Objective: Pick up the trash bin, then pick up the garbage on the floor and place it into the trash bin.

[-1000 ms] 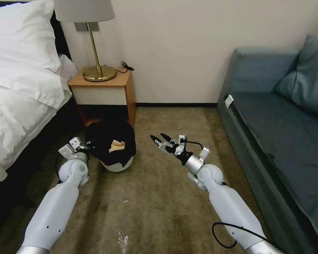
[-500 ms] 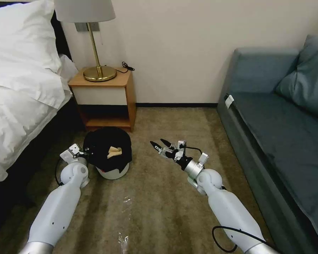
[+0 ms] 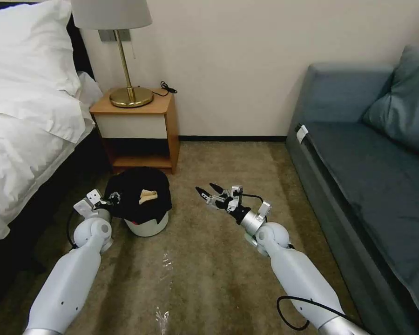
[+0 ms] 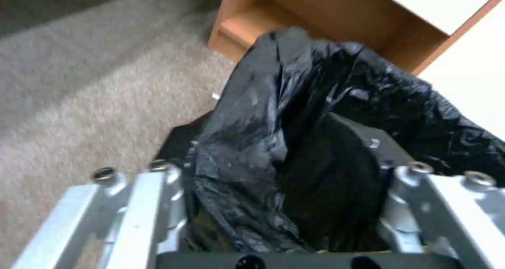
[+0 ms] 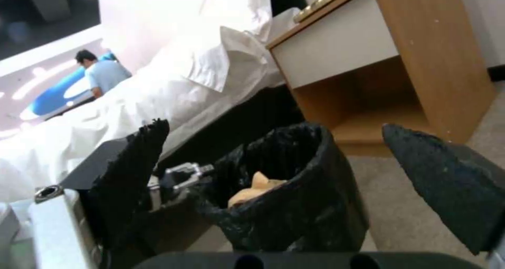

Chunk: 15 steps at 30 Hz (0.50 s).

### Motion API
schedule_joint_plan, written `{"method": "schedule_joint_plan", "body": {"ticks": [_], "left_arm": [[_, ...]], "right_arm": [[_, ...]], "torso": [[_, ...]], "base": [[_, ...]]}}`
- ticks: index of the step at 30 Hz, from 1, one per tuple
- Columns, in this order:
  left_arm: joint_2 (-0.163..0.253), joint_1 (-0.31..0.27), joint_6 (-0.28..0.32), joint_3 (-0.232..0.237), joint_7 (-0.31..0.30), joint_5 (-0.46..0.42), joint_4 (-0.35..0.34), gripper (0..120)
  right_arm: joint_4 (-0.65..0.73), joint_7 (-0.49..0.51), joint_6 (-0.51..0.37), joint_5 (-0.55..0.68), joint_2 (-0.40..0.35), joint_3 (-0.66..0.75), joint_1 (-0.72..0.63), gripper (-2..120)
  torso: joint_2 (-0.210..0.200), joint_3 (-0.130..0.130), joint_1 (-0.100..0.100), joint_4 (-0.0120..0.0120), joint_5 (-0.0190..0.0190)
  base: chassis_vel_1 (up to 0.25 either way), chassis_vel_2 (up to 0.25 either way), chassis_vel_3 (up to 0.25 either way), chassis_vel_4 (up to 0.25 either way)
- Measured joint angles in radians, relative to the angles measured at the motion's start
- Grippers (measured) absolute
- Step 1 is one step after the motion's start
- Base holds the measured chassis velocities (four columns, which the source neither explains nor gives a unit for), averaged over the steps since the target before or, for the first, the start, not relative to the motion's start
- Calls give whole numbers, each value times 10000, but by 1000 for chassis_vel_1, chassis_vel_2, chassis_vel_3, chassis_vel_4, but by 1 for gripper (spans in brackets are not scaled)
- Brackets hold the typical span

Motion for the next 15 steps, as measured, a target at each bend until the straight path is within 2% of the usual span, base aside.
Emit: {"method": "schedule_joint_plan", "body": {"ticks": [4, 5, 7, 11, 12, 13, 14, 15], "left_arm": [[131, 132, -101, 77, 61, 616, -402, 81], [131, 132, -101, 77, 61, 616, -402, 81], [234, 374, -133, 94, 65, 1088, -722, 94], [307, 568, -239, 83, 73, 1616, -922, 98], [378, 716, -401, 76, 133, 2083, -1105, 100], [378, 716, -401, 76, 133, 2083, -1105, 100], [488, 859, -616, 77, 230, 2624, -1399, 100], [488, 859, -616, 77, 230, 2624, -1399, 100]], "right_arm": [[106, 398, 96, -4, -46, 189, -68, 100], [106, 398, 96, -4, -46, 189, -68, 100], [158, 565, 105, -1, -88, 239, -105, 100], [209, 693, 119, -29, -110, 279, -137, 100], [246, 840, 136, -68, -124, 327, -168, 100], [246, 840, 136, -68, -124, 327, -168, 100], [292, 1160, 211, -163, -161, 411, -190, 100], [292, 1160, 211, -163, -161, 411, -190, 100]], "torso": [[0, 0, 0, -2, 1], [0, 0, 0, -2, 1], [0, 0, 0, -4, 2], [0, 0, 0, 0, 0], [0, 0, 0, 1, 0], [0, 0, 0, 1, 0], [0, 0, 0, 0, 1], [0, 0, 0, 0, 1]], "base": [[0, 0, 0, 0], [0, 0, 0, 0], [0, 0, 0, 0], [0, 0, 0, 0], [0, 0, 0, 0], [0, 0, 0, 0], [0, 0, 0, 0], [0, 0, 0, 0]]}}
